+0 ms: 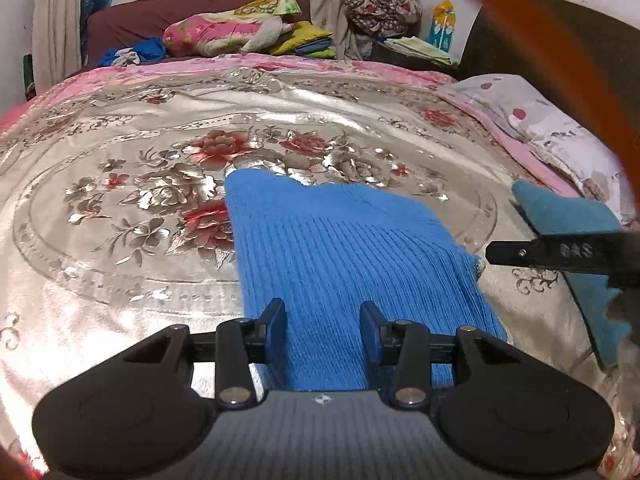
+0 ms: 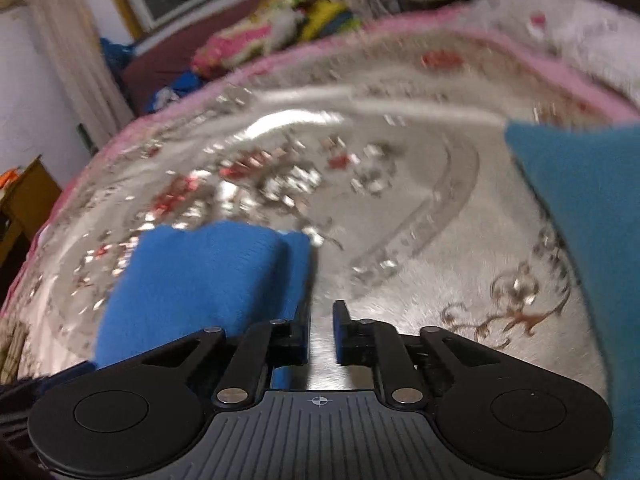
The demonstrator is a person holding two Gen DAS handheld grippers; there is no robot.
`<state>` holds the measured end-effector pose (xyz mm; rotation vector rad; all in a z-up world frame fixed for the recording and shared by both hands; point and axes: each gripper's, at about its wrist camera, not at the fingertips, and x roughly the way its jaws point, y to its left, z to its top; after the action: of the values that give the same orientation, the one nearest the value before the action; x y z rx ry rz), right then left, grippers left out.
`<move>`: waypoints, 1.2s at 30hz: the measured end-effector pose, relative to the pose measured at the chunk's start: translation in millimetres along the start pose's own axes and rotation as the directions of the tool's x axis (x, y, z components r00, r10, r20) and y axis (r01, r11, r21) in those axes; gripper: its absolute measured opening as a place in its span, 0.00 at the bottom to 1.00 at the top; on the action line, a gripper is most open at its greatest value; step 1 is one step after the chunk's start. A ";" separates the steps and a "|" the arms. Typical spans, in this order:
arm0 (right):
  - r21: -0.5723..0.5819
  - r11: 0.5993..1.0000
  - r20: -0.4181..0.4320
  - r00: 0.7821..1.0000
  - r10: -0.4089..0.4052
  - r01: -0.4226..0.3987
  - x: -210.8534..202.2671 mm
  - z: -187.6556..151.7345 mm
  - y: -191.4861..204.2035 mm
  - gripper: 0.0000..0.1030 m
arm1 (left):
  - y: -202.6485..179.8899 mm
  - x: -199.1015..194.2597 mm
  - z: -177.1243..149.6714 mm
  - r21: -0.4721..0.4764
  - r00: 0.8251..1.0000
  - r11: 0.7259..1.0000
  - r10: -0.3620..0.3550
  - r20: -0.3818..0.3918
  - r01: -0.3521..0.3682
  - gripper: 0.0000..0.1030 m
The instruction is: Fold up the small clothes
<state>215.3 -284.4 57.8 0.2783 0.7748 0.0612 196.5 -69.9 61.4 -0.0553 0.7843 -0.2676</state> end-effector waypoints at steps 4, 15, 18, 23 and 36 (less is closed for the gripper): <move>-0.085 0.995 -0.001 0.999 0.053 -0.053 -19.1 -14.7 26.2 0.15 | -2.8 -4.9 -4.0 0.007 1.000 1.000 0.011 -0.012 -0.010 0.47; -0.127 0.992 -0.075 0.997 -0.003 -0.007 -19.2 -39.8 40.5 0.15 | -4.8 -13.9 -19.9 0.010 0.998 0.999 0.035 -0.055 -0.035 0.49; -0.147 0.989 -0.047 0.999 0.000 -0.007 -37.2 -45.9 47.5 0.15 | -4.0 -15.7 -26.2 -0.007 0.997 0.999 0.033 -0.065 -0.034 0.51; -0.168 0.986 -0.071 0.997 -0.018 0.006 -42.7 -60.8 53.5 0.18 | -1.6 -20.1 -35.0 -0.011 0.996 0.999 0.039 -0.078 -0.040 0.52; -0.121 0.993 -0.101 0.995 -0.020 0.008 -46.7 -69.0 53.5 0.20 | 0.0 -26.7 -45.5 -0.003 0.994 0.999 0.053 -0.095 -0.053 0.58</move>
<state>136.2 -224.6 57.2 0.1555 0.8707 0.1095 146.5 -60.8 47.6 -0.0268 0.8800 -0.2190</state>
